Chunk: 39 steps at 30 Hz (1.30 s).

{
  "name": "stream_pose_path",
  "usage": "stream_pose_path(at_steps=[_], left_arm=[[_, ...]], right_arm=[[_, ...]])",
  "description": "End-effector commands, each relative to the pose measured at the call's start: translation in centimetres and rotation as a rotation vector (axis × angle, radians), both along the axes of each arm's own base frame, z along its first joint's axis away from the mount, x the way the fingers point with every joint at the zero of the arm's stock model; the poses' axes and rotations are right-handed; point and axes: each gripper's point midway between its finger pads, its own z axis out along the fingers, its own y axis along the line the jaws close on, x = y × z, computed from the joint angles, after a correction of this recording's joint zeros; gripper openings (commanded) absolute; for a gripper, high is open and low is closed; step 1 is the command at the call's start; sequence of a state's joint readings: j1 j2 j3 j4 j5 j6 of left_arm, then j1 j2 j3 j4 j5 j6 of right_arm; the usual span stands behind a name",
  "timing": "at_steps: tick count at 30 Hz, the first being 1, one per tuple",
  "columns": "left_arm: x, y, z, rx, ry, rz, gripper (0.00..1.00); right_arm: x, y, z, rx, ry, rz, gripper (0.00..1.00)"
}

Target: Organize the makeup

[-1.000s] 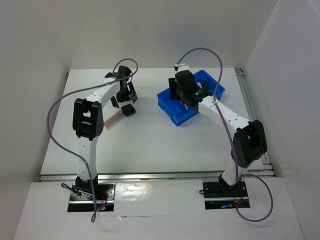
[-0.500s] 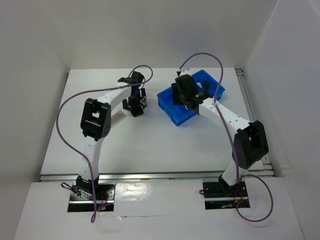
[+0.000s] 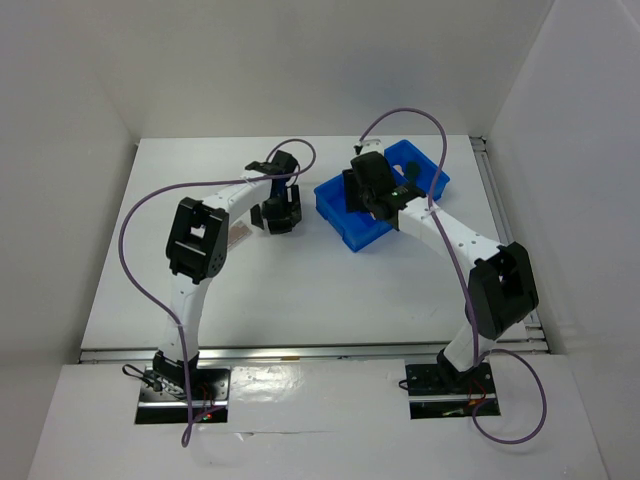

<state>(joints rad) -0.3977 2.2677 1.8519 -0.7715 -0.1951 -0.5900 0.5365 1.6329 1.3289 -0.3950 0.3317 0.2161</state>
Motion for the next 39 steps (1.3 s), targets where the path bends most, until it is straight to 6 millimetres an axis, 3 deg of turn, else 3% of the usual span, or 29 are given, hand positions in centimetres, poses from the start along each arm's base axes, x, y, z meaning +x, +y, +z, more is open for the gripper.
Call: stream_pose_path(at_steps=[1, 9, 14, 15, 18, 20, 26, 28, 30, 32, 34, 36, 39], left_arm=[[-0.3, -0.5, -0.7, -0.045, 0.016, 0.038, 1.0], [1.4, -1.3, -0.6, -0.068, -0.008, 0.07, 0.96], [1.2, -1.2, -0.3, -0.072, -0.025, 0.061, 0.76], [0.7, -0.9, -0.2, -0.066, -0.018, 0.051, 0.68], [0.9, -0.7, 2.2, -0.07, -0.077, 0.031, 0.57], [1.0, -0.5, 4.3, -0.071, -0.119, 0.021, 0.47], [0.6, -0.1, 9.9, -0.089, -0.213, -0.025, 0.41], [0.3, -0.2, 12.7, -0.11, -0.264, -0.057, 0.41], [0.1, -0.8, 15.2, -0.139, -0.319, -0.089, 0.4], [-0.4, -2.6, 16.0, -0.159, -0.34, -0.165, 0.4], [-0.4, -3.9, 18.0, -0.178, -0.384, -0.213, 0.4], [-0.9, -5.8, 19.2, -0.198, -0.406, -0.263, 0.4], [-0.9, -8.4, 19.3, -0.216, -0.411, -0.318, 0.4]], right_arm=[[-0.6, -0.3, 2.0, 0.015, -0.042, -0.01, 0.66], [-1.0, -0.4, 1.5, 0.011, -0.025, -0.003, 0.66], [-1.2, -0.6, 2.1, 0.019, -0.035, -0.016, 0.66], [-1.2, -0.6, 2.1, 0.019, -0.035, -0.016, 0.66], [-1.2, -0.6, 2.3, 0.025, -0.033, -0.021, 0.66], [-1.3, -0.2, 3.7, 0.055, -0.042, -0.012, 0.66], [-1.1, 0.1, 5.8, 0.086, -0.082, -0.004, 0.66], [-1.0, -0.2, 5.8, 0.095, -0.081, -0.02, 0.66], [-0.9, -1.1, 5.8, 0.089, -0.075, -0.054, 0.66], [-0.7, -2.4, 6.1, 0.105, -0.064, -0.125, 0.66], [-0.5, -3.8, 6.4, 0.147, -0.064, -0.19, 0.66], [-0.8, -5.4, 7.0, 0.167, -0.073, -0.245, 0.66], [-1.2, -7.8, 7.7, 0.24, -0.09, -0.309, 0.66]])
